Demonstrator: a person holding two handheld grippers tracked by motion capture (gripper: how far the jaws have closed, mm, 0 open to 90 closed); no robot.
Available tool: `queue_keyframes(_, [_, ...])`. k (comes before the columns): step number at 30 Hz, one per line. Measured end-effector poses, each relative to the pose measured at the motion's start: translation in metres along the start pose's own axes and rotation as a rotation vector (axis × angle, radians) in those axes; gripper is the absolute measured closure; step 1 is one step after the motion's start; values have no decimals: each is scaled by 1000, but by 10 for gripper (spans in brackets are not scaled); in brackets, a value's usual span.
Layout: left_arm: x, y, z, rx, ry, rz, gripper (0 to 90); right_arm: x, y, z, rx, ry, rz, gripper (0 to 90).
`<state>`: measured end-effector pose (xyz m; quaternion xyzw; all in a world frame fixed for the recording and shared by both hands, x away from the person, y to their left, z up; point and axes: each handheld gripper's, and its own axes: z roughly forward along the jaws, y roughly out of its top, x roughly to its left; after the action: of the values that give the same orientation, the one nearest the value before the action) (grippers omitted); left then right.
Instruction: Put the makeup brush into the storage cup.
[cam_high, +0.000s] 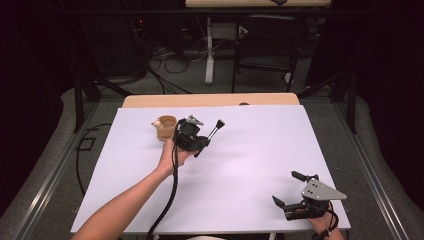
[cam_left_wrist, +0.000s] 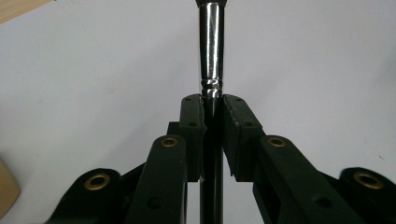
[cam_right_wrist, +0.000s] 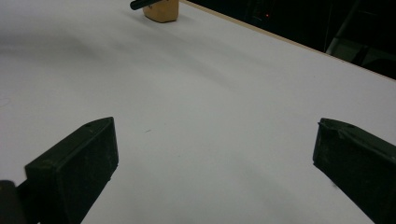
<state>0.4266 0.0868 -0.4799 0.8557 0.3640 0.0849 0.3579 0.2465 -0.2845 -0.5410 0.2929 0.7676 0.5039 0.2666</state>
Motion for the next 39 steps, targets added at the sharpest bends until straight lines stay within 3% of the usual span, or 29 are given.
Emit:
queue_keyframes(17, [21, -6, -15, -99, 38, -74, 789, 0, 0, 0, 1, 2, 0, 0])
queue_keyframes(39, [37, -7, -31, -176, 84, -81, 789, 0, 0, 0, 1, 2, 0, 0])
